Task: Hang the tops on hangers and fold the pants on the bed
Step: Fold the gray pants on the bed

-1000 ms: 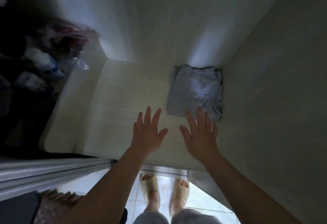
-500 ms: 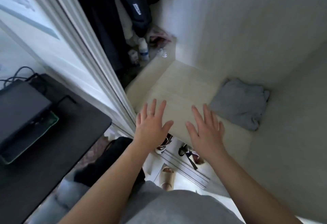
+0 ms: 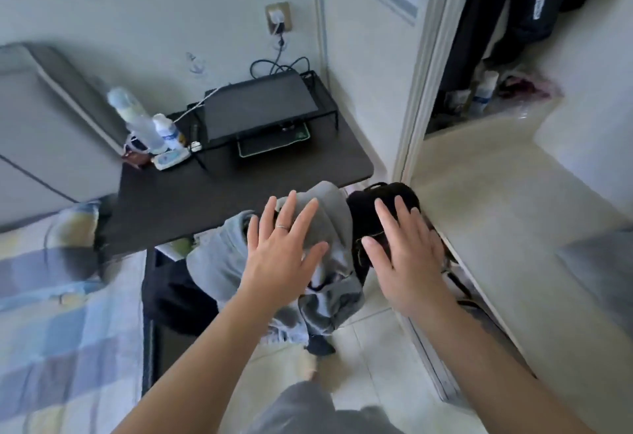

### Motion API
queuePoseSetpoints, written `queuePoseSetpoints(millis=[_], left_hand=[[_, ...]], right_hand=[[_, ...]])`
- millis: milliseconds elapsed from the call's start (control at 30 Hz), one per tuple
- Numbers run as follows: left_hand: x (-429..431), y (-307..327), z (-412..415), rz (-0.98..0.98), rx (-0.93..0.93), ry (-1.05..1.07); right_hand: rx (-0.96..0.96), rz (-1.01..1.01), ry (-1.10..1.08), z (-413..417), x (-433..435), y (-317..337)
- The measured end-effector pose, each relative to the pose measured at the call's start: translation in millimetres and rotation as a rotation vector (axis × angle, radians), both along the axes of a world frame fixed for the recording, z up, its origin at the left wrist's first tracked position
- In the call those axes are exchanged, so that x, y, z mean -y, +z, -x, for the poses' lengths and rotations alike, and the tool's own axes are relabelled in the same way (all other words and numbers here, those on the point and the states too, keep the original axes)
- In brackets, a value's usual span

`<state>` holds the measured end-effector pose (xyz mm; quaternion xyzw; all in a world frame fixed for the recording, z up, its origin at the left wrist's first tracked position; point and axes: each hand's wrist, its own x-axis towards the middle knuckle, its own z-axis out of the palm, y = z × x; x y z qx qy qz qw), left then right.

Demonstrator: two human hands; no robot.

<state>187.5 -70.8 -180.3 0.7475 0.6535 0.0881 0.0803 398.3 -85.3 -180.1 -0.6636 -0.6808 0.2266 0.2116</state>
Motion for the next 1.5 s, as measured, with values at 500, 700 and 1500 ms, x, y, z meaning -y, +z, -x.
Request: queuePoseSetpoints(millis=[500,700,1500], left_hand=[[189.1,-13.4,334.8,0.015,0.058,0.719],[278.0,-33.4,470.8,0.064,0.066,0.908],[316.8,-92.4,707.0,0.181,0.347,1.497]], right_hand=[[0.113,-0.068,0.776,370.9,60.5,5.5],[0.173,-0.057,1.006,532.2,108.7,-15.6],[0.331,0.081,1.564,877.7,73.3,-71.2]])
